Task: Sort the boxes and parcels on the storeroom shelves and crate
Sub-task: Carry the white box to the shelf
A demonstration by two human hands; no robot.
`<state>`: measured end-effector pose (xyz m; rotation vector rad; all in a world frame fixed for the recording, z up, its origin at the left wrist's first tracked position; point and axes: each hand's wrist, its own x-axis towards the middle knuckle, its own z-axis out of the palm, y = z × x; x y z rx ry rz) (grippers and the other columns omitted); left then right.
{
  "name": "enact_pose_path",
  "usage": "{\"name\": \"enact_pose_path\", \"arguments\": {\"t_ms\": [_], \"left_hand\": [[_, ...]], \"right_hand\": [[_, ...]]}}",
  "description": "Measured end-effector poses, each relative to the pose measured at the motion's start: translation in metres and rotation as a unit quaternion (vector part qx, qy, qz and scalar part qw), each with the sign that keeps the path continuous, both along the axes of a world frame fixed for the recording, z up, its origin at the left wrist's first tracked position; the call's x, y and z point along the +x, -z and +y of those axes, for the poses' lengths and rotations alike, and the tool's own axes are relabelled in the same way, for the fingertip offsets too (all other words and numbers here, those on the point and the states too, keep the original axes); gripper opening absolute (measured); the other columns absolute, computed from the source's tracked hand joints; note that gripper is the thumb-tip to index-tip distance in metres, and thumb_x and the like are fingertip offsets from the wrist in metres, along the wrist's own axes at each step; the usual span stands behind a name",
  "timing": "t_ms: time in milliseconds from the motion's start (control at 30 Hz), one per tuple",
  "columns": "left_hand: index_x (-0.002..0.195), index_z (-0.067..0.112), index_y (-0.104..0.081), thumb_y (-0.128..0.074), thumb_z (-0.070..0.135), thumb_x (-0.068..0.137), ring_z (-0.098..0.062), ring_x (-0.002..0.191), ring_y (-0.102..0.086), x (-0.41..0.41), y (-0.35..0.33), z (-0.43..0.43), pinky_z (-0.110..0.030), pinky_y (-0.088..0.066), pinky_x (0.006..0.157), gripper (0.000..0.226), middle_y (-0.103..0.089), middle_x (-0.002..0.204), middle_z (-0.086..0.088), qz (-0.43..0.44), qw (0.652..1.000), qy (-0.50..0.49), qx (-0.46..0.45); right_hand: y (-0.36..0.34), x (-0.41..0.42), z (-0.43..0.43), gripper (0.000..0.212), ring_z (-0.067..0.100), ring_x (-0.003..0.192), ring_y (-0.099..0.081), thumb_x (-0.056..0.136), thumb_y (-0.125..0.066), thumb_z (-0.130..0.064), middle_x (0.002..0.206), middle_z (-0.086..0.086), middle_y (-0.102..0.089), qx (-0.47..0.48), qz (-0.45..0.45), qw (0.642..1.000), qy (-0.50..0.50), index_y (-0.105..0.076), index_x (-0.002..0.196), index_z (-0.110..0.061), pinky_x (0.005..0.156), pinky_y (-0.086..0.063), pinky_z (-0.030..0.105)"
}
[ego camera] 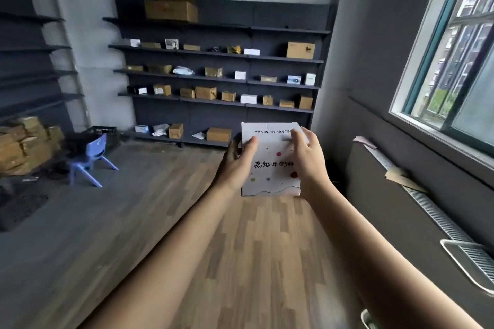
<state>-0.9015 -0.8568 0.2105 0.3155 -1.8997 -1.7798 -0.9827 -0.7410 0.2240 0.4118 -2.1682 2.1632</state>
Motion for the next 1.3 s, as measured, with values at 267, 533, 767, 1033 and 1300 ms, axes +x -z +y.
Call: {"name": "enact_pose_path", "arguments": {"t_ms": [267,533,767,1033,1300], "left_hand": [[0.137,0.037,-0.045,-0.042,0.057,0.095,-0.007,0.108,-0.047,-0.191,-0.034,-0.131,-0.023,-0.035,0.083,0.046,-0.052,0.124,0.017,0.007,0.999,-0.019,-0.034],[0.116,0.037,-0.06,-0.054,0.048,0.094,-0.001,0.096,-0.061,-0.358,-0.046,-0.21,-0.018,-0.045,0.072,0.025,-0.066,0.104,0.018,0.021,0.998,0.024,-0.06],[0.121,0.03,-0.052,-0.063,0.036,0.091,0.009,0.09,-0.056,-0.546,-0.031,-0.264,0.002,-0.04,0.056,0.033,-0.063,0.108,0.015,0.018,0.995,0.03,-0.088],[0.132,0.043,-0.04,-0.065,0.077,0.063,-0.007,0.118,-0.056,-0.73,-0.044,-0.311,-0.038,-0.043,0.106,0.081,-0.061,0.127,0.015,0.004,0.997,0.037,-0.062],[0.12,0.043,-0.05,-0.057,0.051,0.089,0.003,0.1,-0.058,-0.908,-0.051,-0.358,-0.018,-0.043,0.075,0.032,-0.064,0.111,0.019,0.04,0.999,0.011,-0.009]], "right_hand": [[-0.026,-0.165,-0.118,0.051,-0.006,0.091,-0.053,0.099,-0.048,-0.043,0.098,-0.02,-0.055,-0.002,0.069,0.998,-0.015,-0.033,0.146,-0.029,0.087,-0.041,0.025],[-0.046,-0.342,-0.186,0.052,0.012,0.112,-0.053,0.097,-0.047,-0.05,0.127,-0.005,-0.055,0.009,0.085,0.996,0.03,-0.042,0.142,-0.023,0.098,-0.043,0.033],[-0.027,-0.539,-0.243,0.045,0.013,0.107,-0.057,0.098,-0.044,-0.051,0.118,-0.002,-0.061,-0.003,0.069,0.997,0.038,-0.052,0.129,-0.019,0.092,-0.045,0.032],[-0.04,-0.725,-0.281,0.029,0.011,0.081,-0.051,0.1,-0.034,-0.051,0.083,-0.015,-0.054,0.011,0.103,0.995,0.014,-0.052,0.096,-0.028,0.076,-0.043,0.03],[-0.04,-0.894,-0.326,0.019,0.007,0.076,-0.058,0.1,-0.043,-0.038,0.091,-0.017,-0.061,0.009,0.121,0.993,0.002,-0.053,0.115,-0.032,0.061,-0.043,0.02]]}}
